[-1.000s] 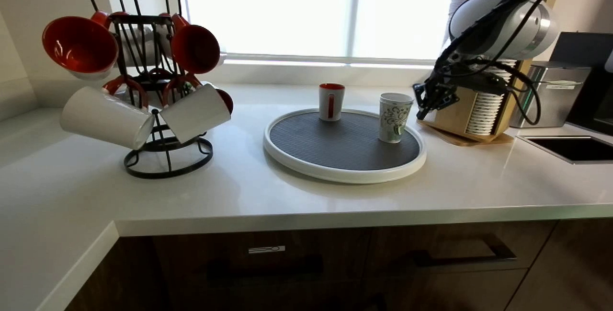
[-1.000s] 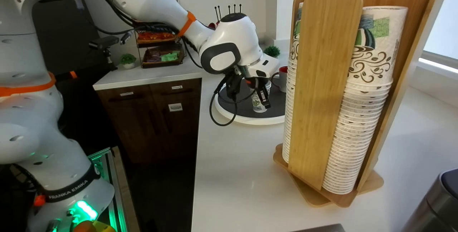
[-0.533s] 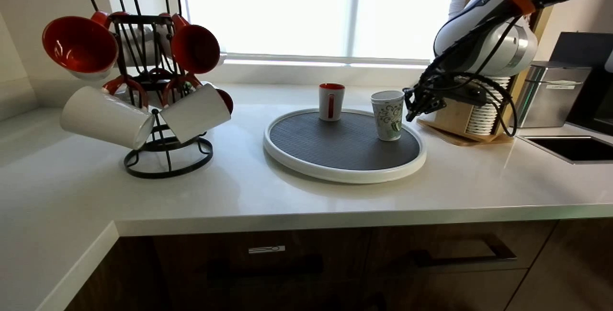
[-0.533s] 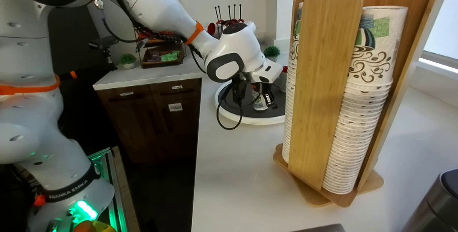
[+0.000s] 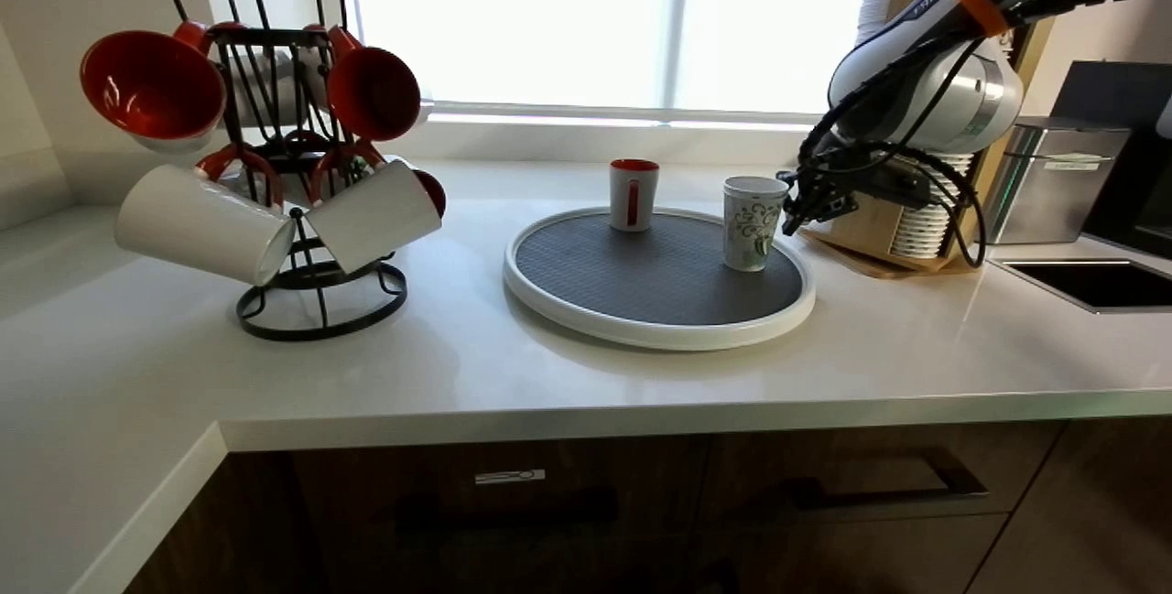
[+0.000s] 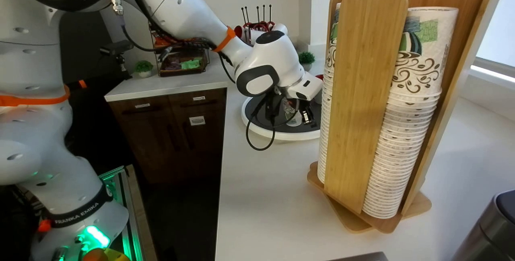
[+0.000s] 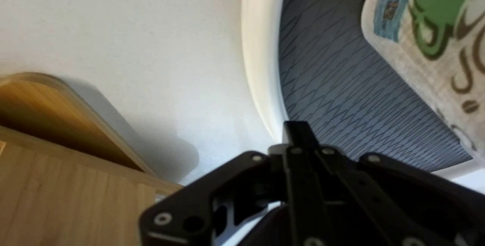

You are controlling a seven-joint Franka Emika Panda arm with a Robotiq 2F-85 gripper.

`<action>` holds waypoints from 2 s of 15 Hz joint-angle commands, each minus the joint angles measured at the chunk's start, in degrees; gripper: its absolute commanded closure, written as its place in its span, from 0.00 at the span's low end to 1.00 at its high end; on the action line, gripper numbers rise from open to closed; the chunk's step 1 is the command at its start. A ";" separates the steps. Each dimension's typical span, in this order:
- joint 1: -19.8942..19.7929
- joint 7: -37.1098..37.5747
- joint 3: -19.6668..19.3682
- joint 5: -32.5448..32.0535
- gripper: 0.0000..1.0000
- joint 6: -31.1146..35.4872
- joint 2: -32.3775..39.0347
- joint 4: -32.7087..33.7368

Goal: Rotate the tray clockwise.

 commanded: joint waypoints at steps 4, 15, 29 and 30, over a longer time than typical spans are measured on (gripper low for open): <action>-2.71 -0.80 2.11 4.32 1.00 -0.77 1.47 1.08; -5.15 -2.31 4.79 7.34 1.00 -2.76 1.67 0.66; -4.24 -11.08 6.67 11.24 1.00 -17.50 -7.82 -6.39; -3.81 -11.75 6.89 11.87 1.00 -18.55 -8.70 -7.09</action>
